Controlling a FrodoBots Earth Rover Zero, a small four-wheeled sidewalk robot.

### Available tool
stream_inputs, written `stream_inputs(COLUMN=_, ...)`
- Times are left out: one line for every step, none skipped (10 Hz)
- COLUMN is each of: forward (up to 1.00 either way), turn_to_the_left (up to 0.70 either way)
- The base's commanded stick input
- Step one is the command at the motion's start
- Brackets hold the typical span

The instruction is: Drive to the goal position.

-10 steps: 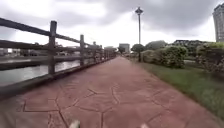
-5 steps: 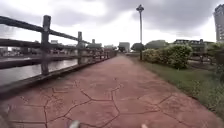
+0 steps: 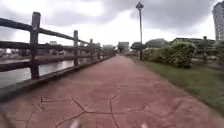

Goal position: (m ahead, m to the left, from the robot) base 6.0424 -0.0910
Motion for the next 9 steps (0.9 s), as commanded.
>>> stream_inputs(forward=0.68, turn_to_the_left=0.0)
stream_inputs(forward=0.68, turn_to_the_left=0.0)
stream_inputs(forward=0.68, turn_to_the_left=0.0)
stream_inputs(forward=0.68, turn_to_the_left=0.0)
stream_inputs(forward=0.68, turn_to_the_left=0.0)
stream_inputs(forward=0.68, turn_to_the_left=0.0)
stream_inputs(forward=0.69, turn_to_the_left=0.0)
stream_inputs(forward=0.69, turn_to_the_left=0.0)
stream_inputs(forward=0.69, turn_to_the_left=0.0)
